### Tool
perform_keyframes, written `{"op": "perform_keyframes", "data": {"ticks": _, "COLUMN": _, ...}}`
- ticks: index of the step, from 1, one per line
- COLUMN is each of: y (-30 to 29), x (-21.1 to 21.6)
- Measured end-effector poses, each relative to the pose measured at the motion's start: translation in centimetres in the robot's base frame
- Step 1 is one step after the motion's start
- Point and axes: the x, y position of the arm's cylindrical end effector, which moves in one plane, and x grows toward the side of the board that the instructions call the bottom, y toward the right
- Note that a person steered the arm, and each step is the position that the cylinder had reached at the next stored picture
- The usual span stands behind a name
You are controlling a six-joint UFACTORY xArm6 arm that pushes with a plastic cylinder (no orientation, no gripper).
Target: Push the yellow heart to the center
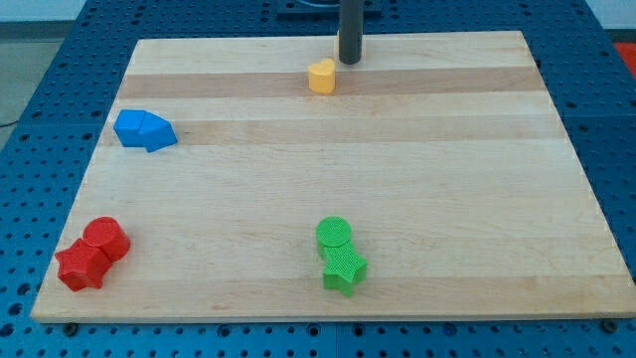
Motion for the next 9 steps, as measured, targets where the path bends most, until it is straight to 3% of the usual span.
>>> {"op": "perform_keyframes", "data": {"ticks": 1, "y": -2.5, "x": 1.3}}
{"op": "perform_keyframes", "data": {"ticks": 4, "y": -2.7, "x": 11.5}}
{"op": "perform_keyframes", "data": {"ticks": 5, "y": -2.7, "x": 12.0}}
{"op": "perform_keyframes", "data": {"ticks": 7, "y": -6.0, "x": 9.7}}
{"op": "perform_keyframes", "data": {"ticks": 9, "y": -8.9, "x": -0.4}}
